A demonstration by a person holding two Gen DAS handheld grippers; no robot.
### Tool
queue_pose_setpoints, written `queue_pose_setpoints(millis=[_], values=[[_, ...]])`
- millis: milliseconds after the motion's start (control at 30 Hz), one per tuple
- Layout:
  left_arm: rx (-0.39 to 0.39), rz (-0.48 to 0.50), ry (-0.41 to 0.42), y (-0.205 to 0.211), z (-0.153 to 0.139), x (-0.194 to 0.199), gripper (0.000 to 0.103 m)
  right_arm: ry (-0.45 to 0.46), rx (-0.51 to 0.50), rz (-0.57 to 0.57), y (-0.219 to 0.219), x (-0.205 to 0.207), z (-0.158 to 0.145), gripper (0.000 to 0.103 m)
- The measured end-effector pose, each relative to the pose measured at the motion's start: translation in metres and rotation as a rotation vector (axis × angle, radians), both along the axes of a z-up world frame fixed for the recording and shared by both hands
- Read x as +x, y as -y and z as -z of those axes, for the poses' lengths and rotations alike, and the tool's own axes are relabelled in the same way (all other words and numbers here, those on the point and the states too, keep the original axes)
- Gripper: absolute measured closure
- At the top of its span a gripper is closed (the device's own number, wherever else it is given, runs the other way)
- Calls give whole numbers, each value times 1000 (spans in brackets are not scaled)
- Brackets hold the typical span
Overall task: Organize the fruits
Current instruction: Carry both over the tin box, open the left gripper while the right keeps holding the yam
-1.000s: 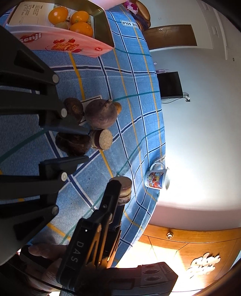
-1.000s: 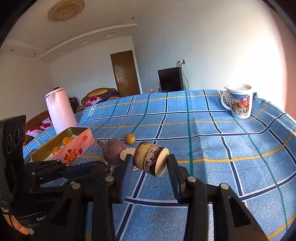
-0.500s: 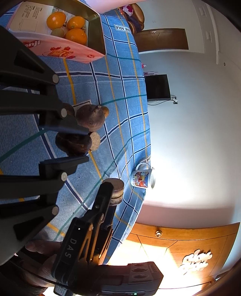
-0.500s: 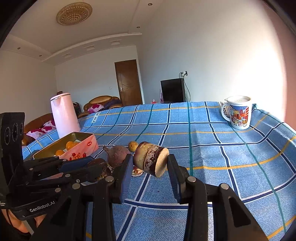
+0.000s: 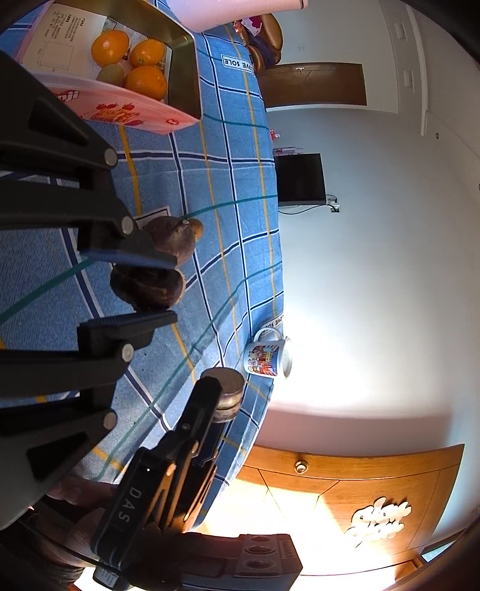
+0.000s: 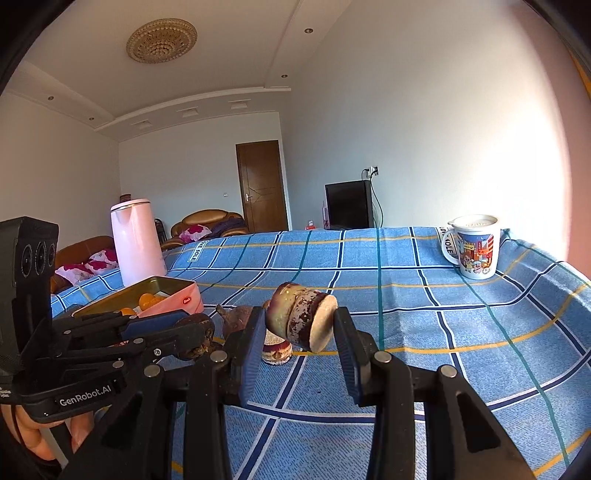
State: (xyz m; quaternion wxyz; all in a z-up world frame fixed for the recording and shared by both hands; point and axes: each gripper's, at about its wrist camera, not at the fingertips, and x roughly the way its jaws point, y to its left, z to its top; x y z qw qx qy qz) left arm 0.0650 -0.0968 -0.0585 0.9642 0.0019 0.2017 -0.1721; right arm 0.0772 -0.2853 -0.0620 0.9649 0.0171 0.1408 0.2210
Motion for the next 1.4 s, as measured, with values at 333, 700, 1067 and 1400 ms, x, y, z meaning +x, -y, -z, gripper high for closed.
queue_pose_setpoints(millis=[333,700,1067,1400], values=[[13,-43,64,-10,-14,-11,79,9,-10,-2,-4,0,-3,63],[-35,-146,66,-61,-25,-15,79,-19,-21,-130,-52,11,-25,63],[-111,-292,50,-135,-27,-16,79,-47,-86,-289,-134,25,-39,63],[-138,-404,-26,-187,-12,-13,79,-109,-182,-416,-208,24,-23,63]])
